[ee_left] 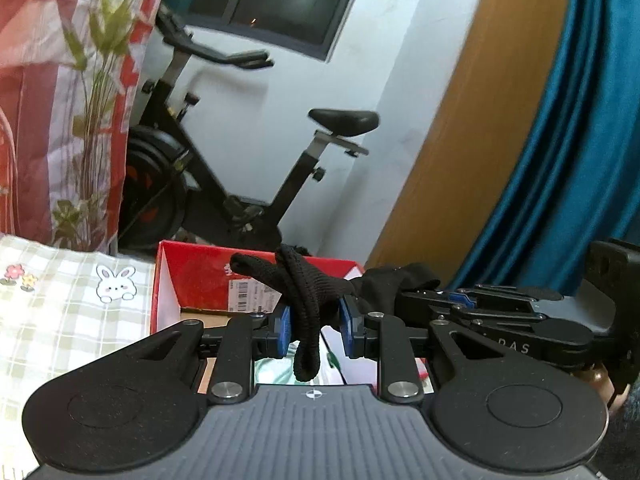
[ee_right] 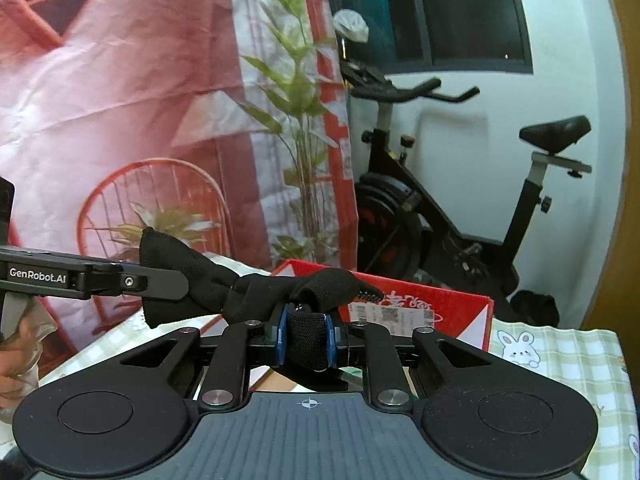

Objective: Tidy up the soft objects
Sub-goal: 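Carry the black glove over the red box and open the left tool, then move the left tool back from the box to the pile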

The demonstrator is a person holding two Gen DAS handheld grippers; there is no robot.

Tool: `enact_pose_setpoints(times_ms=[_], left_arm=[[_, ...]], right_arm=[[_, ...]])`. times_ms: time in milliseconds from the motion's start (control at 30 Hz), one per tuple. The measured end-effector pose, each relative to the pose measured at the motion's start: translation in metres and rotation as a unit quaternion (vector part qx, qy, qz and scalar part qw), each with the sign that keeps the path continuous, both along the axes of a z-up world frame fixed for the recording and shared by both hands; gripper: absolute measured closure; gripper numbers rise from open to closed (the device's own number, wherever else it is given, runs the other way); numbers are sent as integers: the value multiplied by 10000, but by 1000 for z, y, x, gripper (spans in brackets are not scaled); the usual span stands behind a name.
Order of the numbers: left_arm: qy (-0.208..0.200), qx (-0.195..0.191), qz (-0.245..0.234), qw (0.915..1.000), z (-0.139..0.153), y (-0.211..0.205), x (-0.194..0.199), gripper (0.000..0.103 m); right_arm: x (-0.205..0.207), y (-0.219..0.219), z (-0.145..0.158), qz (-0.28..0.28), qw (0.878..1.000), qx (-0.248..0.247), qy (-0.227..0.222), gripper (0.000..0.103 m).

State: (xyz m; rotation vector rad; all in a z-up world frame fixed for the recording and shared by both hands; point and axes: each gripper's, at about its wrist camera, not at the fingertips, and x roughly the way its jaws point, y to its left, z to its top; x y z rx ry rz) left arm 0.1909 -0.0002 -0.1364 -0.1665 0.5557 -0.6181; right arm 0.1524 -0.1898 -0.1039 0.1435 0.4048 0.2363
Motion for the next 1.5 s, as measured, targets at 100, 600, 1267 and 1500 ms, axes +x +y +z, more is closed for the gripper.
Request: enact_pose_setpoints(times_ms=[100, 600, 1267, 1500], left_arm=[[235, -23, 28, 9997, -7, -1, 24, 77], [782, 282, 89, 9965, -38, -11, 94, 77], [638, 618, 233, 9958, -31, -16, 98, 46], [324, 795, 275, 9959, -15, -12, 72, 29]], right_arm=[[25, -2, -9, 2, 9998, -13, 204, 86], [113, -14, -42, 122, 9937, -343, 1064, 86], [124, -23, -46, -440, 9887, -274, 1408, 68], [101, -16, -30, -420, 9907, -300, 1261, 42]])
